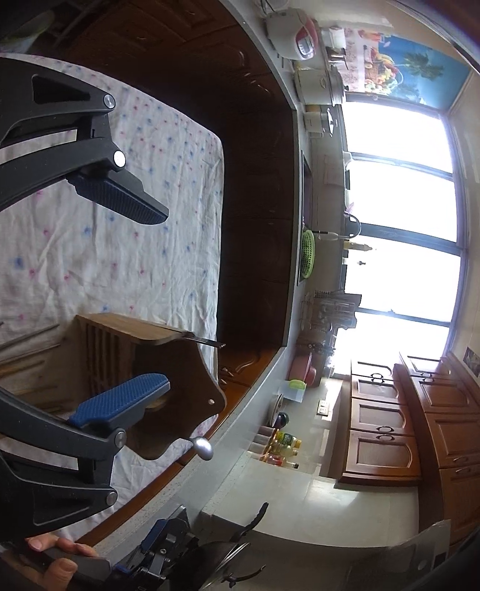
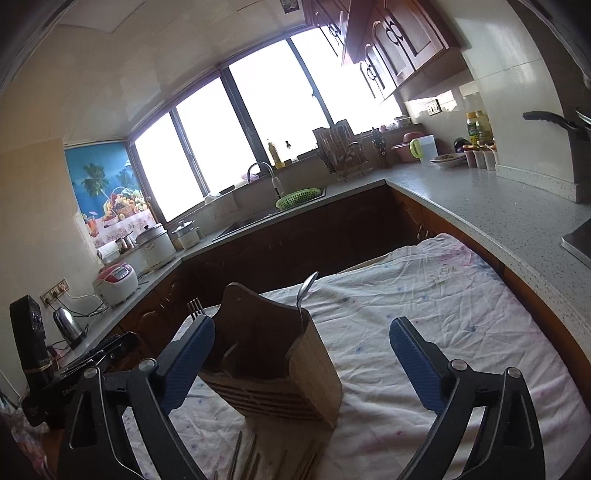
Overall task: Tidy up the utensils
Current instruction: 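Open both tools to release fork and spoon in the holder, then move both open tools back down to the chopstick pile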
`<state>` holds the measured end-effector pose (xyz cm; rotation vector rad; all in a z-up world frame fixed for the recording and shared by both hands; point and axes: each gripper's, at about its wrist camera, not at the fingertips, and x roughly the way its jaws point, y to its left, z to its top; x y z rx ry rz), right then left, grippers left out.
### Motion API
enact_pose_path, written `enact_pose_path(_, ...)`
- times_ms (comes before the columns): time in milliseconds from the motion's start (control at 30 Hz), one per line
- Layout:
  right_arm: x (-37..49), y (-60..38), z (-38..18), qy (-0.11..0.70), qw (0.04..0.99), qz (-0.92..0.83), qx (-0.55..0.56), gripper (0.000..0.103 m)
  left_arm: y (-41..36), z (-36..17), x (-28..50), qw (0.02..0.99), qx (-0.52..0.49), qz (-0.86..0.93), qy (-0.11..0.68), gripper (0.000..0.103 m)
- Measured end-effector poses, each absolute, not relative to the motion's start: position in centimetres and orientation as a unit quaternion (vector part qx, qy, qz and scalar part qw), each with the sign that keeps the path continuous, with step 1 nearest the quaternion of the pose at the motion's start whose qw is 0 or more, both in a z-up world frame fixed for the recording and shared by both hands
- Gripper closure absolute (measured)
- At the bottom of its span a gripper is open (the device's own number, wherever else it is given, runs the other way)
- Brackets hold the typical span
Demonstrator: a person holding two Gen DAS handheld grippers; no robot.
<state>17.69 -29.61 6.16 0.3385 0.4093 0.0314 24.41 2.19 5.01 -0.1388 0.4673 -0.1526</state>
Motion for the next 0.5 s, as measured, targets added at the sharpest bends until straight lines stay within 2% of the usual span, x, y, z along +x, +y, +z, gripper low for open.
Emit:
enact_pose_path(133, 15.0, -29.3, 5.4, 0.219, 0.959, 0.010, 0.182, 0.005, 3.7, 4.4, 21.3, 0.963, -0.100, -0.069, 0.242, 0.015)
enact_pose_path(500, 8.7, -27.4, 2.2, 0.265, 0.947, 0.004, 0.181, 0.005, 4.8, 2.0, 16.0, 0.939, -0.148, -0.062, 0.304, 0.014)
